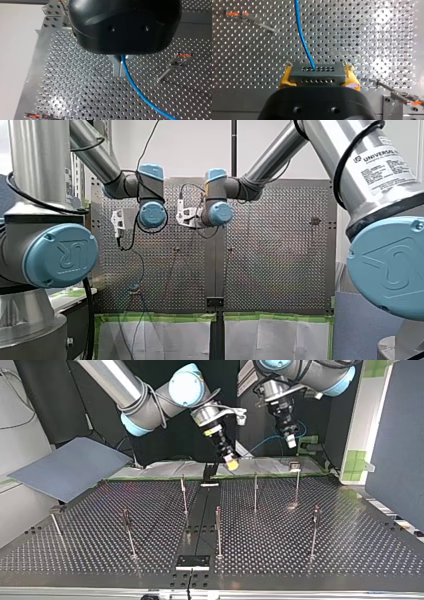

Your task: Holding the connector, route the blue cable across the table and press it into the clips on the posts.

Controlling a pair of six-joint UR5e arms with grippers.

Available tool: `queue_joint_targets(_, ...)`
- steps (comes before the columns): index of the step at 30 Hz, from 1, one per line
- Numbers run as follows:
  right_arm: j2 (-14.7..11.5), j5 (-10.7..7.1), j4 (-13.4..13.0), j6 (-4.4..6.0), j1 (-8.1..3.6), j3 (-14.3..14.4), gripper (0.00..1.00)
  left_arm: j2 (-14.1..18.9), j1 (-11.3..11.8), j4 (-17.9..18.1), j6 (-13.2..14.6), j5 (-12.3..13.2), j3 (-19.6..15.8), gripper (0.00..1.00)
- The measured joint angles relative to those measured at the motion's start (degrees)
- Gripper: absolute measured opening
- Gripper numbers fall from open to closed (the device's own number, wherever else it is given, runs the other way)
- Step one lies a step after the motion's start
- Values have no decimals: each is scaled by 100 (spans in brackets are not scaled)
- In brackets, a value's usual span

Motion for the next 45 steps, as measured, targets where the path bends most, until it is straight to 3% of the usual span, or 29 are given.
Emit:
queue_joint_targets(9,14,15,333,51,35,-476,0,149,357,-131,36,229,132,0)
queue_joint_targets(19,44,-10,491,93,-24,-1016,0,222,916,-305,54,781,371,0)
queue_joint_targets(26,248,-19,732,93,38,-1338,0,220,1217,-352,-41,1062,548,0)
queue_joint_targets(35,673,4,1140,120,113,-1786,0,198,1399,-452,-133,1323,894,0)
queue_joint_targets(45,790,15,1328,328,70,-2295,0,39,1559,-667,-156,1533,1171,0)
